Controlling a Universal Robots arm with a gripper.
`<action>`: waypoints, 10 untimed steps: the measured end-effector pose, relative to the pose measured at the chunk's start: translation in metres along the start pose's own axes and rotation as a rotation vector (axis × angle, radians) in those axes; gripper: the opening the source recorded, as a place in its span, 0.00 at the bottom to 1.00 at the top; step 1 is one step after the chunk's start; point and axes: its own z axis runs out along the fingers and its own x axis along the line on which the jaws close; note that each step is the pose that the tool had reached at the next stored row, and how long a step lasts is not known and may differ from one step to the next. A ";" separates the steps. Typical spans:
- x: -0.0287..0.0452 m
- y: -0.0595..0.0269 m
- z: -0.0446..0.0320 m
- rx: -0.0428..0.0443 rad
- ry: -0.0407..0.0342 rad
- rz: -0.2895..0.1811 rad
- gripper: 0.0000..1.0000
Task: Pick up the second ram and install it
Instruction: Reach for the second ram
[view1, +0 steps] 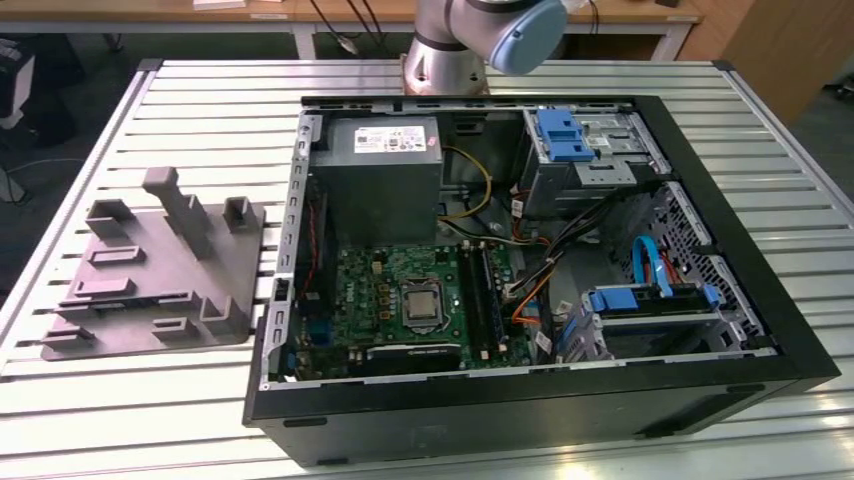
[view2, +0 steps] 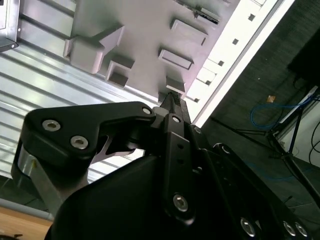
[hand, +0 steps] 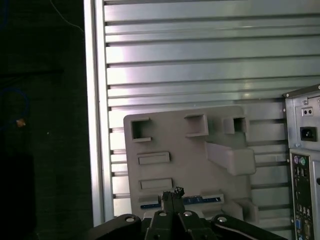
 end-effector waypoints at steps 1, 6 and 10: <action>-0.0013 -0.0003 0.0017 0.0000 0.0012 0.000 0.11; -0.0047 -0.0060 0.0096 0.0012 0.0107 -0.006 0.11; -0.0056 -0.0196 0.0165 0.0012 0.0135 -0.008 0.11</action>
